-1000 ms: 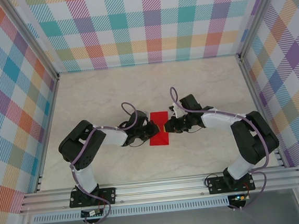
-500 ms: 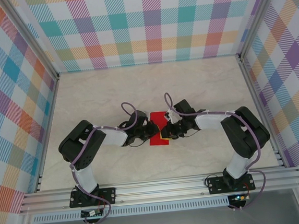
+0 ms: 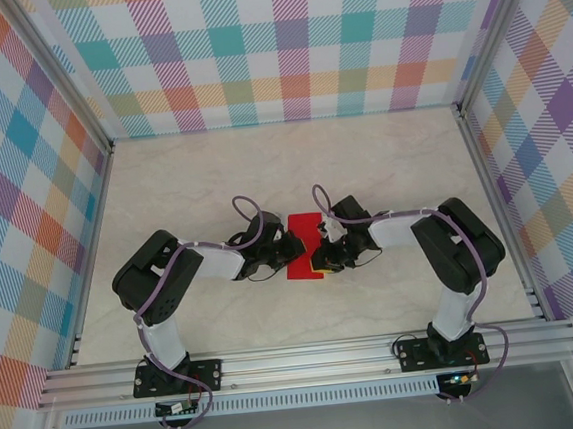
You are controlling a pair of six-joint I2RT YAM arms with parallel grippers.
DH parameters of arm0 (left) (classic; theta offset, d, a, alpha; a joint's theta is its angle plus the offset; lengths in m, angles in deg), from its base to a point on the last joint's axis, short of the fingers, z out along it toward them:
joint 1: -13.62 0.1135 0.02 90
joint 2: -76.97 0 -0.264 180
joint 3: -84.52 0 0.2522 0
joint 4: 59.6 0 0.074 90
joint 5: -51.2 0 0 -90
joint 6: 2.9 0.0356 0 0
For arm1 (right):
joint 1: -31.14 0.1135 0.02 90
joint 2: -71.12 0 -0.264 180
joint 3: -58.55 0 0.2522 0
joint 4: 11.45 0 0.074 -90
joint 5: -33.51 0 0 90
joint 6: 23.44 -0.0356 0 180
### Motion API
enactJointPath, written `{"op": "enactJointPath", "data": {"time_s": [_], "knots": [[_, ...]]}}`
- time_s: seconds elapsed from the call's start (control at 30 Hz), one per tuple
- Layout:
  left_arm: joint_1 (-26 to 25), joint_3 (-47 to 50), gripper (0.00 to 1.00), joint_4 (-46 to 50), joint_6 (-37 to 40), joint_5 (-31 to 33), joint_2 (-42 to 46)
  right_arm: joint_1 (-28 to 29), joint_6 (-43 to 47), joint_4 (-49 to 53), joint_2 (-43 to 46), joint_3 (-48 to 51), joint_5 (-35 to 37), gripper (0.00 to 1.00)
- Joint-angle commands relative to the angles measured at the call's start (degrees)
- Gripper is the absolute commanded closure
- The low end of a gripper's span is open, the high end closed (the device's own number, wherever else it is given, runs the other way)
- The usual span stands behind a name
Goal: Fold a paper plane with a square sheet of paper (pick it up from the middle)
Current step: Fold the triangle a second time at the center of the table.
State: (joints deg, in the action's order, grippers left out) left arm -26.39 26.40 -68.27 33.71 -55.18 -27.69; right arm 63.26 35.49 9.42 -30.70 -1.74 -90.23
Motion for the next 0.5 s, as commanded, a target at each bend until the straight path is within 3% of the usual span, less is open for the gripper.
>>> {"op": "enactJointPath", "data": {"time_s": [0.0,0.3,0.47], "knots": [[-0.56,1.6,1.0,1.81,-0.28,1.67,1.0,0.04,0.92,1.88,-1.91,-0.15,0.53,0.86],[-0.6,2.16,1.0,2.14,-0.32,2.14,1.39,0.06,0.19,4.35,4.82,-0.64,-1.76,0.85],[-0.6,2.18,1.0,2.13,-0.31,2.06,1.43,0.05,0.06,4.89,4.43,0.52,-0.74,0.86]]}}
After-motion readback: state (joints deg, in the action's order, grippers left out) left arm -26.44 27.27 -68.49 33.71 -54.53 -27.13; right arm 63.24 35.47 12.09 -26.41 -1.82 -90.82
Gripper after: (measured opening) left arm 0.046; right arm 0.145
